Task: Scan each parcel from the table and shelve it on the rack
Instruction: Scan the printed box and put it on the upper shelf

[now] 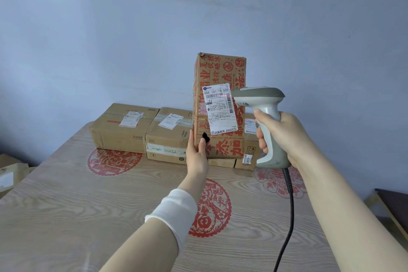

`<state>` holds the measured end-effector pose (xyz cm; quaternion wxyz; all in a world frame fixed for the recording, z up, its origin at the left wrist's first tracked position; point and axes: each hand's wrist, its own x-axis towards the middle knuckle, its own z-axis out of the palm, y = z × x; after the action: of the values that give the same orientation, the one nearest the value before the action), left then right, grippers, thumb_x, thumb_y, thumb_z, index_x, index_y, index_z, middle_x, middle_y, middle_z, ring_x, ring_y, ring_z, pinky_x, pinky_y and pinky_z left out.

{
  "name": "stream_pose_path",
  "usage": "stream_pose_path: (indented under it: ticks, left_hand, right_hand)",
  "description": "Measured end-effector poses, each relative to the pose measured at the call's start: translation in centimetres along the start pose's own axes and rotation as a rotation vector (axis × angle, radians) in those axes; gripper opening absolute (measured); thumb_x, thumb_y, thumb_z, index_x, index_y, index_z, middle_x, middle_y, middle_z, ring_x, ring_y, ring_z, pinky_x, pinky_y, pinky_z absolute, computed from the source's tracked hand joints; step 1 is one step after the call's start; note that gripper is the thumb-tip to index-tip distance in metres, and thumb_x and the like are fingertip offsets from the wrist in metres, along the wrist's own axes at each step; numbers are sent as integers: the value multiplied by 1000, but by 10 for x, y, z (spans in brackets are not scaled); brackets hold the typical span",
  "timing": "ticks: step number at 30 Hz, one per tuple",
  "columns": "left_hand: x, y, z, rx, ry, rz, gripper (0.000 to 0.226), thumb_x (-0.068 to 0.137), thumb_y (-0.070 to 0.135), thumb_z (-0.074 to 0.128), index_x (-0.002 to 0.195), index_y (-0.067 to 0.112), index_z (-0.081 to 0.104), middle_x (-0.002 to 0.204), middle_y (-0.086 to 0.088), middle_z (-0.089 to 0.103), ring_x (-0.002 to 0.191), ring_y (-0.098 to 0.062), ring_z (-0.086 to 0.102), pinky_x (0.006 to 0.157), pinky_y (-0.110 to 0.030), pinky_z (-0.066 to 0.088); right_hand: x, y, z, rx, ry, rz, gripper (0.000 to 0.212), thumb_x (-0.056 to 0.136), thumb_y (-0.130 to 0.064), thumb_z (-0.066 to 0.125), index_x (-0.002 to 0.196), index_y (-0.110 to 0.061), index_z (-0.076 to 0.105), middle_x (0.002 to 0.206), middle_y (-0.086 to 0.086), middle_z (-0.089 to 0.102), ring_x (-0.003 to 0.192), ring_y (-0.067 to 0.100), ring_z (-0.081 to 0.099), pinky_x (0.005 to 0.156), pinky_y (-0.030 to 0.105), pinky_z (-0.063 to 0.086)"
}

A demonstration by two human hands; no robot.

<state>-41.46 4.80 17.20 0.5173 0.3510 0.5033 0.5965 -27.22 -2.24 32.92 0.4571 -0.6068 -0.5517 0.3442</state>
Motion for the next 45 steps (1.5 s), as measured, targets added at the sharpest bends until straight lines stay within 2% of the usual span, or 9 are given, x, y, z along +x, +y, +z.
stream_pose_path:
  ticks: [9, 12, 21, 24, 30, 33, 38, 42, 45]
  left_hand:
    - [-10, 17, -9, -1, 48, 22, 51, 100, 34, 41, 148, 37, 24, 148, 0, 40, 136, -23, 39, 108, -50, 38]
    - [-12, 33, -24, -19, 91, 45, 49, 100, 33, 40, 147, 36, 25, 147, 0, 42, 135, -23, 40, 108, -49, 37]
    - [-36, 112, -100, -69, 343, 187, 48, 99, 35, 43, 146, 30, 32, 139, -2, 51, 126, -22, 49, 105, -48, 42]
    - [-57, 141, -128, -76, 446, 238, 47, 100, 33, 42, 146, 25, 33, 130, -1, 57, 114, -19, 57, 101, -45, 46]
    - [-109, 195, -179, -60, 577, 343, 40, 102, 27, 39, 142, 24, 39, 111, -1, 64, 82, -4, 62, 66, -22, 53]
    - [-132, 225, -207, -64, 622, 373, 37, 102, 27, 39, 139, 25, 42, 101, 1, 65, 74, -8, 61, 57, -21, 48]
    - [-166, 278, -263, -61, 645, 442, 45, 101, 30, 40, 145, 27, 34, 114, -2, 65, 83, -11, 62, 72, -33, 51]
    - [-190, 321, -323, -28, 657, 471, 46, 100, 31, 42, 146, 25, 33, 118, -6, 66, 91, -18, 64, 87, -45, 53]
    - [-211, 352, -370, -21, 701, 490, 44, 100, 31, 42, 144, 24, 36, 120, -8, 64, 94, -18, 64, 85, -43, 54]
  right_hand:
    - [0, -5, 1, 28, -60, -3, 38, 90, -38, 59, 72, -4, 59, 57, 12, 57, 47, 23, 51, 51, 31, 45]
    - [3, -14, 7, 122, -116, -23, 30, 91, -35, 58, 82, -7, 55, 55, 5, 58, 43, 18, 49, 45, 28, 43]
    - [5, -65, 61, 306, -457, -110, 27, 92, -34, 57, 89, -8, 52, 56, 4, 57, 40, 14, 49, 41, 23, 43]
    - [1, -81, 81, 348, -589, -136, 27, 92, -35, 55, 85, -8, 54, 57, 4, 57, 41, 15, 48, 42, 22, 43]
    - [-19, -121, 121, 459, -780, -215, 29, 94, -35, 50, 78, -11, 51, 57, 3, 55, 41, 16, 45, 42, 24, 41]
    - [-36, -148, 140, 439, -860, -291, 33, 94, -38, 48, 75, -11, 52, 58, 4, 53, 41, 15, 45, 43, 25, 42]
    - [-75, -202, 179, 485, -939, -355, 36, 80, -45, 56, 77, -9, 51, 57, 4, 52, 39, 15, 44, 41, 22, 41]
    - [-102, -244, 218, 509, -934, -411, 32, 89, -39, 53, 76, -9, 51, 57, 3, 52, 39, 14, 43, 38, 22, 39]
    - [-123, -283, 247, 519, -919, -453, 33, 92, -38, 50, 74, -10, 50, 56, 2, 52, 39, 13, 43, 38, 20, 39]
